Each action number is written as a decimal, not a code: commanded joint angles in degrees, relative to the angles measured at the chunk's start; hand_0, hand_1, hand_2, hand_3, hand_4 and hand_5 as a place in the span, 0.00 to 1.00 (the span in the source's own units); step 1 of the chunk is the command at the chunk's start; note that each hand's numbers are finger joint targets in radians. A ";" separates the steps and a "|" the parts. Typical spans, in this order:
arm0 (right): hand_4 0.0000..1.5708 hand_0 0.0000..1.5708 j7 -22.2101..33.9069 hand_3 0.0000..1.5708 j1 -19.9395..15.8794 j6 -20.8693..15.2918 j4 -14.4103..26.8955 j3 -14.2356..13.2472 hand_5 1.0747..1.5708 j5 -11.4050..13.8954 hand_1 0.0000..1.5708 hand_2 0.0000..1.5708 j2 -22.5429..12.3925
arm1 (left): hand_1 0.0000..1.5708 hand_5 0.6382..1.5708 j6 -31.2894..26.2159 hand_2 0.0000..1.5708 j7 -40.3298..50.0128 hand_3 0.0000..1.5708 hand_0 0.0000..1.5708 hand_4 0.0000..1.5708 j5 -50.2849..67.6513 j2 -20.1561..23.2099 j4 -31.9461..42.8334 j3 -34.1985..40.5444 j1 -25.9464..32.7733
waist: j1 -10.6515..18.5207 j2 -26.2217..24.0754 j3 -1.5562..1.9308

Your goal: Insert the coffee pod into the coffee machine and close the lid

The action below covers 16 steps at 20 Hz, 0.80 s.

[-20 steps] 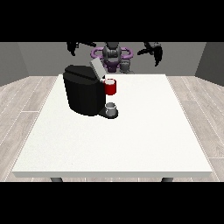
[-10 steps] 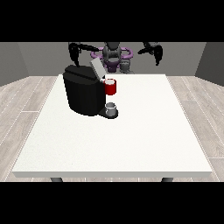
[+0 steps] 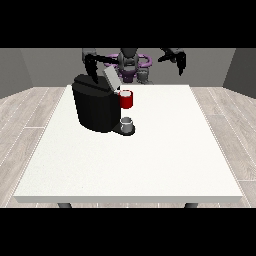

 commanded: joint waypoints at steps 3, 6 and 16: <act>0.00 0.00 0.28 0.00 -3.76 0.68 -0.01 2.88 1.00 0.82 0.00 0.00 1.56 | 0.00 1.00 -0.73 0.00 -2.36 0.00 0.00 0.24 2.13 3.37 -2.91 1.72 3.00 | -2.57 3.31 -0.03; 0.05 0.00 -2.82 0.00 -2.92 2.57 1.71 2.50 1.00 0.51 0.00 0.00 0.80 | 0.00 1.00 1.41 0.00 -0.13 0.00 0.00 0.24 1.01 2.09 -7.21 -0.21 5.39 | -2.23 3.35 -0.02; 0.10 0.00 -0.36 0.00 -13.20 1.22 2.27 4.42 1.00 3.44 0.00 0.00 -0.27 | 0.00 1.00 1.95 0.00 0.72 0.00 0.00 0.23 1.78 4.77 -7.25 1.40 2.62 | -1.70 7.32 -0.03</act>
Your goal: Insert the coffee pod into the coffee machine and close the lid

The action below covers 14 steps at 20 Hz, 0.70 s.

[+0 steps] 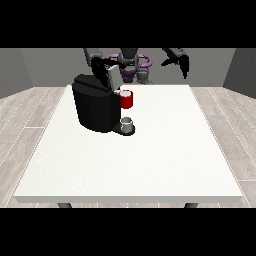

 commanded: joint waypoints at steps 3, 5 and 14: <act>0.03 0.00 0.63 0.00 -5.35 -1.99 0.17 2.78 1.00 3.35 0.00 0.00 1.00 | 0.00 1.00 -0.50 0.00 2.45 0.00 0.00 0.22 -0.34 0.30 -1.17 -1.40 -0.79 | 3.12 0.46 -0.11; 0.07 0.00 0.09 0.00 -5.04 0.58 -0.55 2.76 1.00 2.34 0.00 0.00 0.23 | 0.00 1.00 -0.79 0.00 -0.96 0.00 0.00 0.23 0.10 -0.20 -0.39 -1.35 1.02 | 2.56 1.25 -0.12; 0.07 0.00 3.70 0.00 -10.40 -1.96 -2.99 5.68 1.00 6.63 0.00 0.00 -0.42 | 0.00 1.00 -1.92 0.00 0.29 0.00 0.00 0.23 0.23 0.67 0.18 -1.97 -3.07 | 6.77 3.97 -0.14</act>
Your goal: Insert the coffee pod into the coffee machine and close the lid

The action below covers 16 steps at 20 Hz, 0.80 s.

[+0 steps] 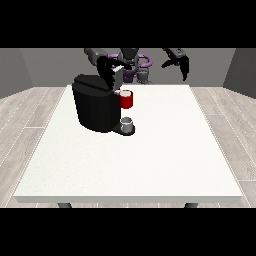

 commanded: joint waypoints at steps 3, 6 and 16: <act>0.13 0.00 -4.20 0.00 -5.11 0.45 -2.75 4.82 1.00 3.11 0.00 0.00 2.71 | 0.00 1.00 -1.38 0.00 0.61 0.00 0.00 0.21 0.26 0.78 0.20 -0.54 -2.75 | 5.73 2.61 -0.87; 0.17 0.00 -0.15 0.00 -8.88 -0.16 -3.31 3.29 1.00 3.63 0.00 0.00 -0.17 | 0.00 1.00 -1.68 0.00 -1.10 0.00 0.00 0.23 -0.46 -0.20 -0.17 -2.31 -2.65 | 8.53 2.80 -0.91; 0.03 0.00 6.11 0.00 -9.92 0.88 -10.56 2.57 1.00 4.43 0.00 0.00 -4.04 | 0.00 1.00 -1.69 0.00 -0.98 0.00 0.00 0.27 -1.01 -0.85 -0.21 -3.67 -7.01 | 13.07 6.55 -0.81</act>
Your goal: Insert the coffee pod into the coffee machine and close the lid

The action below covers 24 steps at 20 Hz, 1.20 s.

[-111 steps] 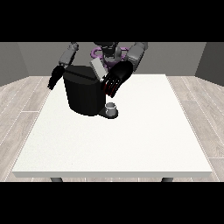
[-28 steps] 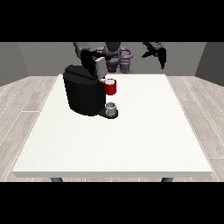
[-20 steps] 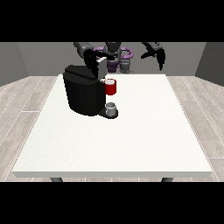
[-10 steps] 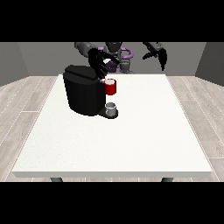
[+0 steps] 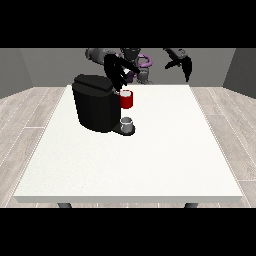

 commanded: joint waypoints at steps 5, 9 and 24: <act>0.00 0.00 -3.84 0.00 -6.75 1.17 -6.46 3.10 1.00 0.83 0.00 0.00 1.92 | 0.00 1.00 -2.14 0.00 -0.08 0.00 0.00 0.25 0.38 -0.56 -0.34 -2.08 -3.73 | 9.68 2.83 -1.90; 0.00 0.00 -1.88 0.00 -8.23 0.92 -7.86 1.32 1.00 1.61 0.00 0.00 0.04 | 0.00 1.00 -2.28 0.00 -0.21 0.00 0.00 0.27 0.53 -1.41 -0.12 -2.72 -6.17 | 13.01 6.06 -1.89; 0.00 0.00 -15.08 0.00 -15.49 0.36 1.94 -0.40 1.00 0.06 0.00 0.00 3.55 | 0.00 1.00 -4.80 0.00 2.10 0.00 0.00 0.20 3.84 1.08 -2.71 -0.30 -8.25 | 11.91 9.97 -2.03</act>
